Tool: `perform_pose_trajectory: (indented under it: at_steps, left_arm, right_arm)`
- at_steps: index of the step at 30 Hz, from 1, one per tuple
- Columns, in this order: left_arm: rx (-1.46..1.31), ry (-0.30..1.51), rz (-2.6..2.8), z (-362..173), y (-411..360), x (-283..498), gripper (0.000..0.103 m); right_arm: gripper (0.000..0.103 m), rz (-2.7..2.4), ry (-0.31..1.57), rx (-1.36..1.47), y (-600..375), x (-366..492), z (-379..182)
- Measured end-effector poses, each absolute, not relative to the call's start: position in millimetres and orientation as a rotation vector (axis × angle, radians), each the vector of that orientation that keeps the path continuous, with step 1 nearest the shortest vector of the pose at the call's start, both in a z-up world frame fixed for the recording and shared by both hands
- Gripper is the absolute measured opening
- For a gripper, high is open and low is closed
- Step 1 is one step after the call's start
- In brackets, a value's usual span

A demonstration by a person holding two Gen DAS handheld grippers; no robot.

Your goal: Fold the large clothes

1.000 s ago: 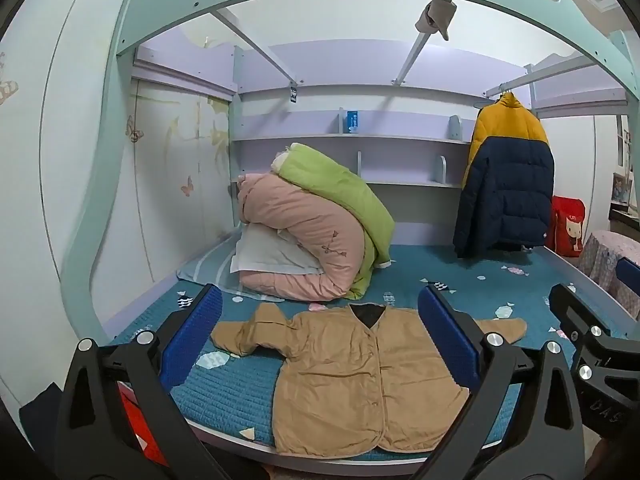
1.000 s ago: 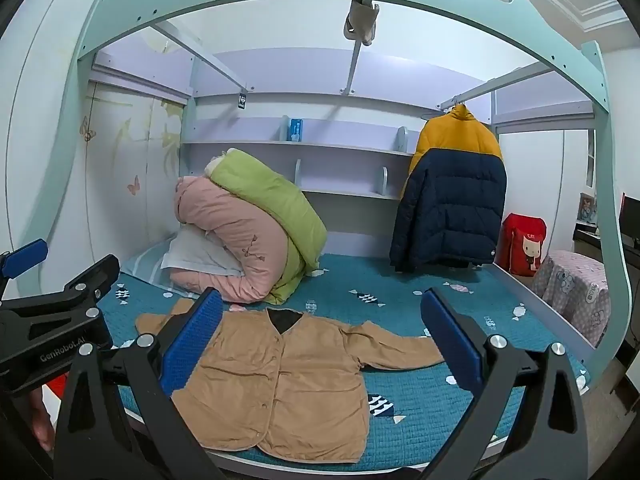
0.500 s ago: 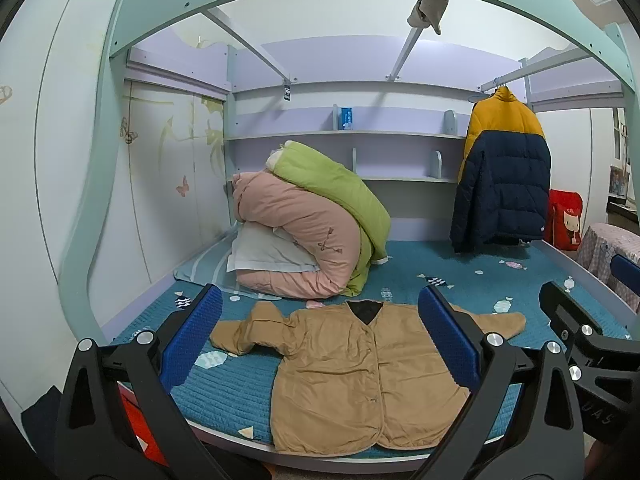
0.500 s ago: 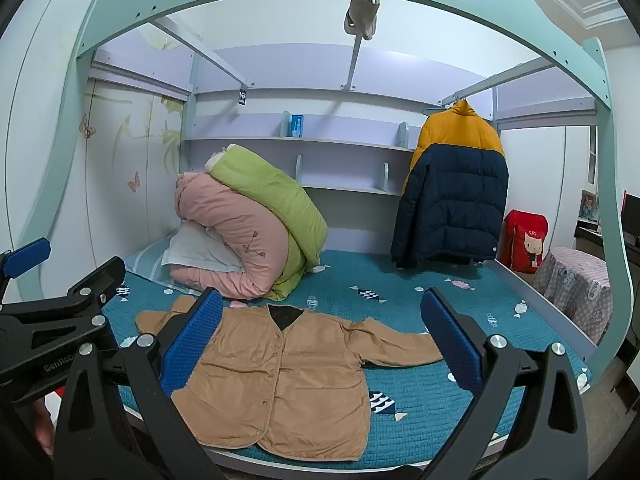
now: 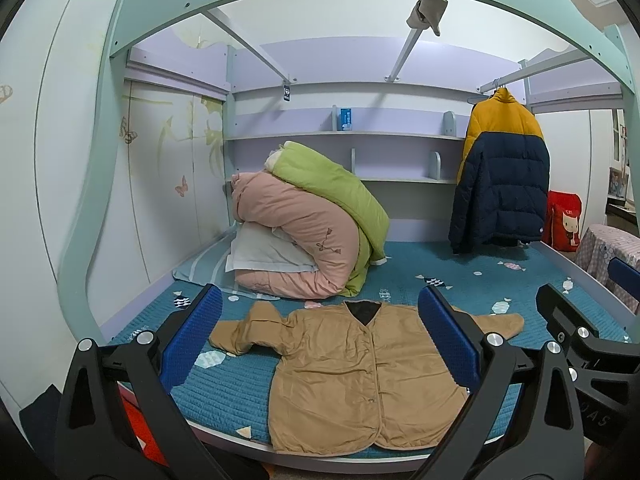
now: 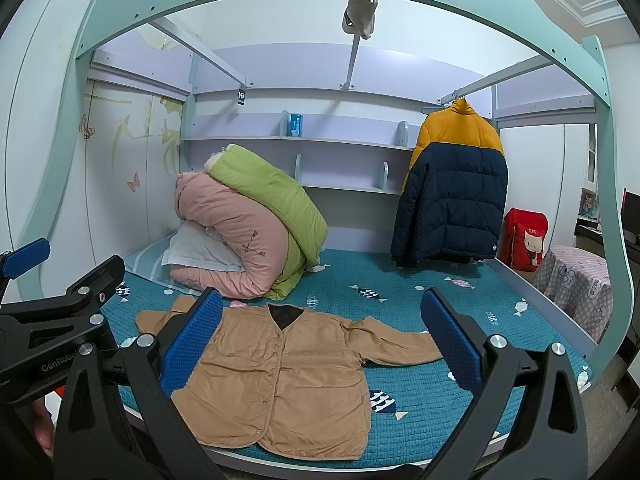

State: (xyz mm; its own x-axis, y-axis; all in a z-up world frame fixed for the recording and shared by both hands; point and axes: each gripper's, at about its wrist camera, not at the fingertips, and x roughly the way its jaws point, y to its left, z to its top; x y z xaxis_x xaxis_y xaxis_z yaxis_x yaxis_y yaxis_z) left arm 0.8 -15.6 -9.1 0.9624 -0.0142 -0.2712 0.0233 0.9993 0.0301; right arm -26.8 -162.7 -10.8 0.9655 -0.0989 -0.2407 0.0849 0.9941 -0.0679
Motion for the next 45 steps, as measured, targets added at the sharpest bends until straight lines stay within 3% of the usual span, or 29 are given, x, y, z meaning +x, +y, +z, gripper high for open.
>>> perform_pose_trajectory:
  at_steps: [45]
  left_arm:
    - [0.037,0.274,-0.02,-10,-19,-3,0.098]
  right_arm:
    - [0.096,-0.089,0.262,-0.049,-170,-24,-22]
